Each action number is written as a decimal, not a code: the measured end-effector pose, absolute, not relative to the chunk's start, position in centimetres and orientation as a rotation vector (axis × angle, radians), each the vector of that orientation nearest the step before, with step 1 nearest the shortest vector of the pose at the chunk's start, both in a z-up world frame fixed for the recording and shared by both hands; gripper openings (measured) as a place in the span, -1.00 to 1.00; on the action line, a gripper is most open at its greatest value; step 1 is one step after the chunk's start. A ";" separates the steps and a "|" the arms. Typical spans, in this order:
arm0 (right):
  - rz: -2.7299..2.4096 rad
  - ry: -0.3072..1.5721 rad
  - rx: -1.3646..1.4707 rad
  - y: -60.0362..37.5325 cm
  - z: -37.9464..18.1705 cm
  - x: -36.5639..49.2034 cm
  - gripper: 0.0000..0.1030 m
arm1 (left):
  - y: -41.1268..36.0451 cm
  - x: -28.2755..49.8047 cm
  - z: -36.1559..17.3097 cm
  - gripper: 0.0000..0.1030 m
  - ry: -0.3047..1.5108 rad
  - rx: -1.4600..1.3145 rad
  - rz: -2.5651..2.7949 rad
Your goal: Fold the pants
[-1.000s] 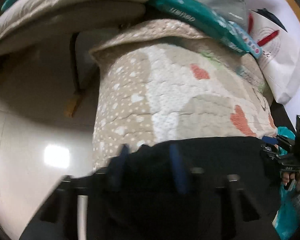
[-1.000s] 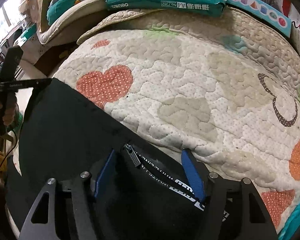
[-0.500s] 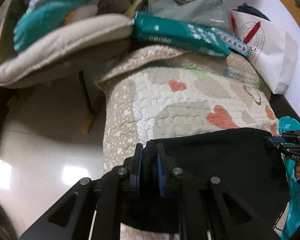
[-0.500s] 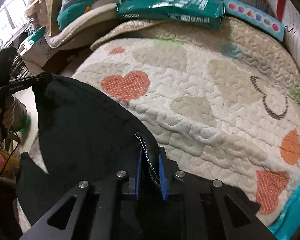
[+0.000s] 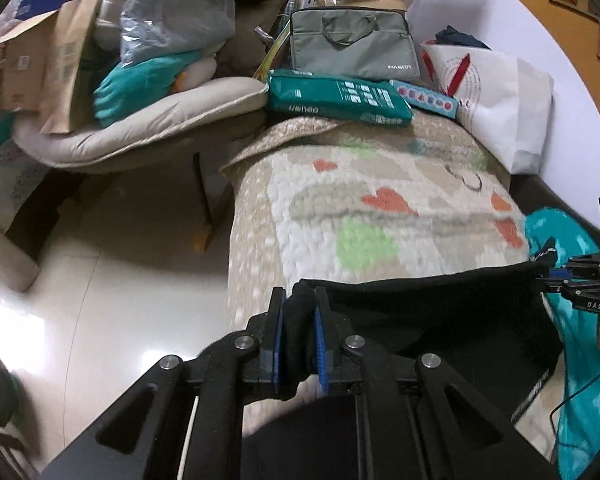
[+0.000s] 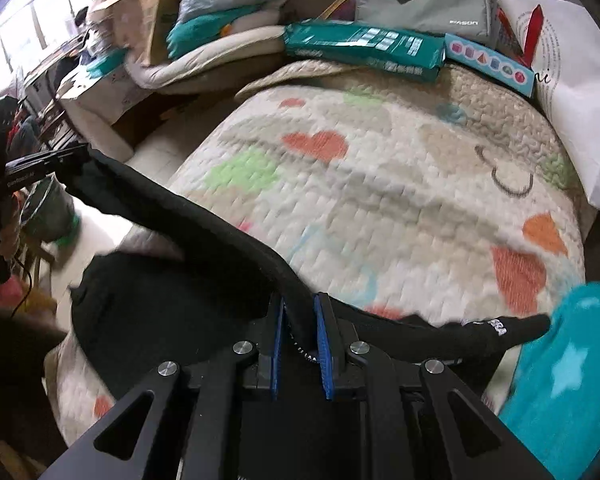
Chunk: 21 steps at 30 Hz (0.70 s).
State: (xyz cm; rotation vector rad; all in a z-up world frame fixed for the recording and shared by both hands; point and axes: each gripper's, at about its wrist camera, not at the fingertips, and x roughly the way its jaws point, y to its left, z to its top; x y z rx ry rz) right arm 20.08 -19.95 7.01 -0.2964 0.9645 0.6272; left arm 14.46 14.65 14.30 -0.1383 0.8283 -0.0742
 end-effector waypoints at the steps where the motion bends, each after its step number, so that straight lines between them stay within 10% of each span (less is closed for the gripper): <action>1: 0.630 0.976 -0.306 -20.0 6.5 19.2 -0.68 | 14.3 13.4 13.8 -0.75 0.838 -0.124 -0.065; 16: 0.660 1.140 -0.548 -18.4 -1.7 9.7 -0.67 | 10.3 4.5 6.5 -0.40 1.008 0.289 0.132; 21: 0.653 1.160 -0.560 -18.4 -1.7 9.3 -0.31 | 11.9 2.4 8.3 -0.20 0.984 0.362 0.204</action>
